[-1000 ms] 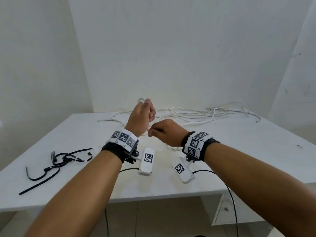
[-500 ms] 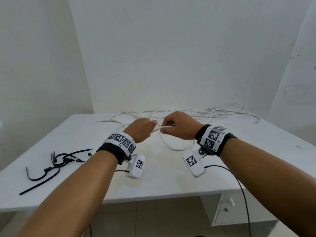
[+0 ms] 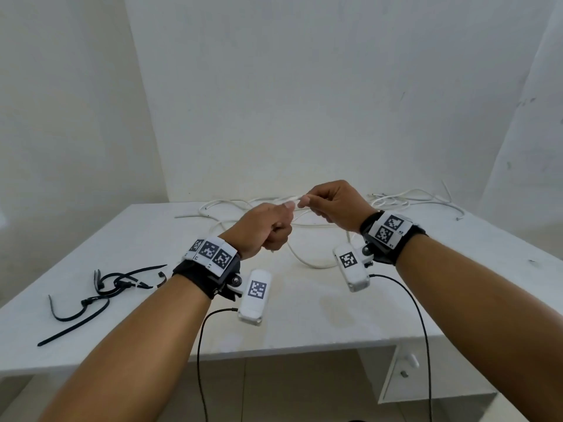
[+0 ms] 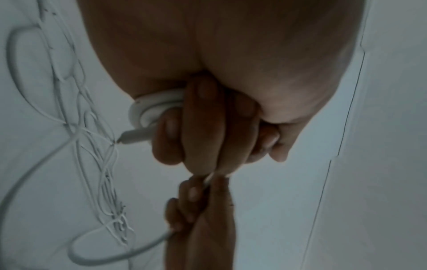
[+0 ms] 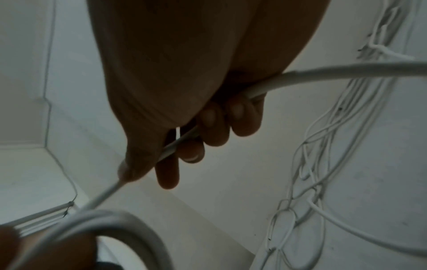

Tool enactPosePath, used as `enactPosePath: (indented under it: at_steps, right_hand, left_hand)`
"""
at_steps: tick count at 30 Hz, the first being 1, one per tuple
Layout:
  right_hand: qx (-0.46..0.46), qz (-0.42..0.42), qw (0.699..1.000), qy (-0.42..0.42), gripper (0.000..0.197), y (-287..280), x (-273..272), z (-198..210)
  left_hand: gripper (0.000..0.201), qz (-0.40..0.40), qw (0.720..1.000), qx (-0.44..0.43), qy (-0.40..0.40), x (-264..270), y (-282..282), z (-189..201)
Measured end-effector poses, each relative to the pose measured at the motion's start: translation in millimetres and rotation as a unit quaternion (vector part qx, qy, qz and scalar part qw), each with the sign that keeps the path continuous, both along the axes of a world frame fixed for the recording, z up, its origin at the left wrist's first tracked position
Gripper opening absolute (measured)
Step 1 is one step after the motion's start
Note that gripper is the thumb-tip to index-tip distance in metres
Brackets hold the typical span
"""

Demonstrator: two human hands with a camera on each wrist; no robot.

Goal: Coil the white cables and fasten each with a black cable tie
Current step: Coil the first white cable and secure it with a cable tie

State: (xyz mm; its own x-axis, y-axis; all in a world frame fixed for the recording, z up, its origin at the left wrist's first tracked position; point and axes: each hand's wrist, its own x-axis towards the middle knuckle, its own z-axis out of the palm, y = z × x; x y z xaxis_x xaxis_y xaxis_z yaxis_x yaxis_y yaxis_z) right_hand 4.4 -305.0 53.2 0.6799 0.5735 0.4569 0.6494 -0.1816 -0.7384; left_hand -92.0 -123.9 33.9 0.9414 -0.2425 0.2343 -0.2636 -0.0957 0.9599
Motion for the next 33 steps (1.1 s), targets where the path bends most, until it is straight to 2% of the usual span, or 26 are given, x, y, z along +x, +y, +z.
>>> enactPosePath:
  at_steps: [2,5,9,12,15,18,22,29,33]
  right_hand:
    - [0.033,0.014,0.999,0.039,0.025,2.1,4.6,-12.5]
    - [0.066,-0.004,0.997,0.047,0.024,1.8,10.0,-28.4]
    - [0.124,-0.012,0.989,0.080,0.019,6.9,9.4,-39.9]
    - [0.024,-0.014,1.000,-0.001,0.026,19.4,-6.1,-44.8]
    - [-0.070,-0.011,0.996,-0.052,0.031,30.3,-23.2,-48.2]
    - [-0.099,-0.004,0.993,-0.067,0.030,36.5,-32.1,-47.5]
    - [-0.197,0.005,0.971,-0.134,0.029,41.9,-38.9,-48.4]
    - [-0.237,0.014,0.956,-0.172,0.014,27.5,-38.9,-40.0]
    - [-0.267,0.034,0.947,-0.177,0.012,20.4,-42.6,-29.0]
  left_hand:
    - [0.046,-0.010,0.998,-0.057,-0.002,-4.7,-2.0,7.2]
    - [0.051,-0.060,0.988,-0.141,-0.012,-14.5,-3.5,21.6]
    - [0.054,-0.089,0.980,-0.174,-0.048,-20.8,-9.3,39.2]
    - [0.049,-0.045,0.979,-0.183,-0.075,-12.5,-13.1,42.7]
    - [0.045,0.062,0.978,-0.179,-0.088,1.1,-16.3,39.0]
    - [0.038,0.178,0.968,-0.132,-0.115,12.1,-15.9,27.1]
    - [0.042,0.273,0.951,0.020,-0.141,22.1,-8.3,11.9]
    - [0.043,0.284,0.937,0.174,-0.109,29.7,17.9,-17.2]
    - [0.049,0.254,0.941,0.219,-0.045,29.0,24.3,-29.8]
